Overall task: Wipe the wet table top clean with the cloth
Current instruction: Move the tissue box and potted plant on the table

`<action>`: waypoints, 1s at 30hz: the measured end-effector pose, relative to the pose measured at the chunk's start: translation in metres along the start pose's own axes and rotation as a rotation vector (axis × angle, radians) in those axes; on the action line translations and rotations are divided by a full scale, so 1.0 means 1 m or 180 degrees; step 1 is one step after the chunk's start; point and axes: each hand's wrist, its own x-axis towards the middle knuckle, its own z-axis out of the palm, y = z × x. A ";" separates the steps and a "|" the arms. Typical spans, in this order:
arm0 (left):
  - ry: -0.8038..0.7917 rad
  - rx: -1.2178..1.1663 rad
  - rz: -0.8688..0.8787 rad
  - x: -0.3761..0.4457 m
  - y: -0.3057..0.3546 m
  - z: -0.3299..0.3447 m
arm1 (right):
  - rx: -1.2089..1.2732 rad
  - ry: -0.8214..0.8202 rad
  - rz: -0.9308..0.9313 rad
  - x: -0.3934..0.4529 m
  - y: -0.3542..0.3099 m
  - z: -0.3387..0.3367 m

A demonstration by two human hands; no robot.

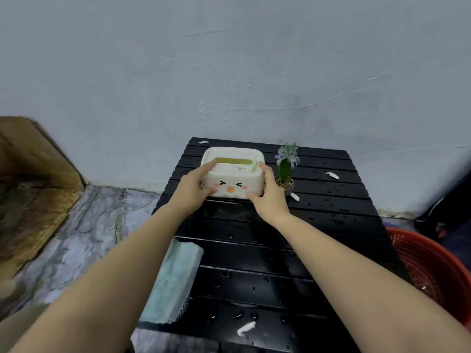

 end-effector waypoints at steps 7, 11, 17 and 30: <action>0.0036 -0.0058 0.0018 0.007 -0.002 0.001 | -0.0152 0.0344 -0.0254 0.005 0.001 0.002; 0.0145 -0.0088 0.0199 0.014 -0.008 0.003 | 0.0059 0.0519 -0.0389 0.013 0.003 0.012; 0.0340 -0.0304 0.0595 0.066 -0.004 -0.004 | 0.0214 0.0885 -0.0515 0.062 -0.014 0.020; 0.0080 -0.0230 0.0585 0.154 -0.019 0.019 | 0.0068 0.1150 -0.0016 0.137 0.000 0.030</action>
